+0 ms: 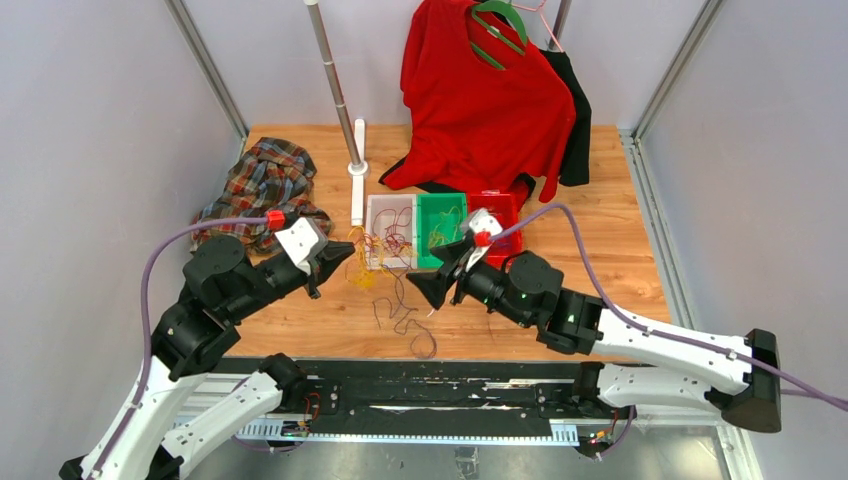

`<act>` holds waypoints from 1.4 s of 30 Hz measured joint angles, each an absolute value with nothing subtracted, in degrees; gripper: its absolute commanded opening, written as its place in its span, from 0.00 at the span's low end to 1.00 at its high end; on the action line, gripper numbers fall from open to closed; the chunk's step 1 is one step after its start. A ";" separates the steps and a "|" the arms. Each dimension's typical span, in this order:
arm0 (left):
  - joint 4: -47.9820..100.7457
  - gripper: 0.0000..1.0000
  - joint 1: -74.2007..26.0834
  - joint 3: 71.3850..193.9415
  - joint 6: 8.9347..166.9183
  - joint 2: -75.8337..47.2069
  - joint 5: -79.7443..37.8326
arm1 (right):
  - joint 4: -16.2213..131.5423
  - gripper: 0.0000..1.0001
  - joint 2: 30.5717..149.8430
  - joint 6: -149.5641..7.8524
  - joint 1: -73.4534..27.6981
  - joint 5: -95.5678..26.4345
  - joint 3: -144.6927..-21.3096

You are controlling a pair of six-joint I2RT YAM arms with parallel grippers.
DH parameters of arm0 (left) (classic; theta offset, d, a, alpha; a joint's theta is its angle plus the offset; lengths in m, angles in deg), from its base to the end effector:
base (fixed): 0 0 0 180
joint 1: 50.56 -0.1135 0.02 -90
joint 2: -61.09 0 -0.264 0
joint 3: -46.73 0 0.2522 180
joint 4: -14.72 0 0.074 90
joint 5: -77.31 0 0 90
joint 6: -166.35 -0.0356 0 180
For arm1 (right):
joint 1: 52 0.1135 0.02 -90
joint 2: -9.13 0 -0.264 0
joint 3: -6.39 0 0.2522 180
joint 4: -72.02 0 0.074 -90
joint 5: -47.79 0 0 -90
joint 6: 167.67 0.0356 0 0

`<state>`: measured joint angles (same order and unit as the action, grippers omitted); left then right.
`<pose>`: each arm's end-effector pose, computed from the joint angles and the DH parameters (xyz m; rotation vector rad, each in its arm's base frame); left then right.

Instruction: Untangle the cables

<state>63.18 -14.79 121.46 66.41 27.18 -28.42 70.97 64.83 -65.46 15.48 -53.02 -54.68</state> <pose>0.0747 -0.0657 0.4112 0.8593 1.5037 -0.5677 0.0946 0.2108 0.3634 -0.5857 1.4636 0.9697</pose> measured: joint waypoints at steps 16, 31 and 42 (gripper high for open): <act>62.64 0.00 -14.79 122.43 66.17 27.14 -27.22 | 74.66 0.65 78.95 -71.52 21.58 -57.19 -57.45; 62.83 0.00 -14.79 125.59 62.59 27.14 -28.73 | 78.05 0.23 78.25 -68.87 21.12 -58.15 -54.17; 62.79 0.01 -14.79 129.94 60.23 27.12 -28.27 | 76.65 0.01 72.39 -65.44 20.18 -58.81 -49.32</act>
